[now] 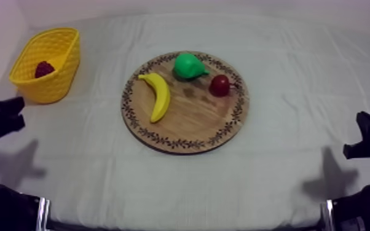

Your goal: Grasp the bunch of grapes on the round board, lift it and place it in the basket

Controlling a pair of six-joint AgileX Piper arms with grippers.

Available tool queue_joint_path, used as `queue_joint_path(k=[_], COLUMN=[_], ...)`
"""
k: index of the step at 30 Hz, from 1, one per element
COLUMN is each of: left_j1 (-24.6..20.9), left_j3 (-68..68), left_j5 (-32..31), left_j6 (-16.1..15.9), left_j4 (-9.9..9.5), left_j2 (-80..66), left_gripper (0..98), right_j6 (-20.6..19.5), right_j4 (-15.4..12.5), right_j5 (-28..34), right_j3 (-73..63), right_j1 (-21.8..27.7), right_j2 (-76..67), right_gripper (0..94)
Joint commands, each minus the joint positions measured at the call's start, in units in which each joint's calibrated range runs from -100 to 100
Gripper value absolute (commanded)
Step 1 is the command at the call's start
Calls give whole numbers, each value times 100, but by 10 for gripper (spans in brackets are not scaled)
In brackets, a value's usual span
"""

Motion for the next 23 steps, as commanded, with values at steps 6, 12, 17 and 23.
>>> queue_joint_path(k=[6,12,17,23], left_j1=[51,106,111,153], left_j3=[986,1135,1269,1496], left_j5=[-96,-216,-398,-954], left_j6=[-852,-304,432,950], left_j4=[36,-388,-901,-1075], left_j2=[-932,-1395,-1922,-2293], left_gripper=[0,0,0,1], right_j6=[0,0,0,0], right_j4=[-2,-2,-2,-2], right_j5=[2,2,2,2], right_j3=[-4,-4,-4,-4], right_j1=[-2,-2,-2,-2], right_j2=[0,0,0,0], right_gripper=[3,3,3,3])
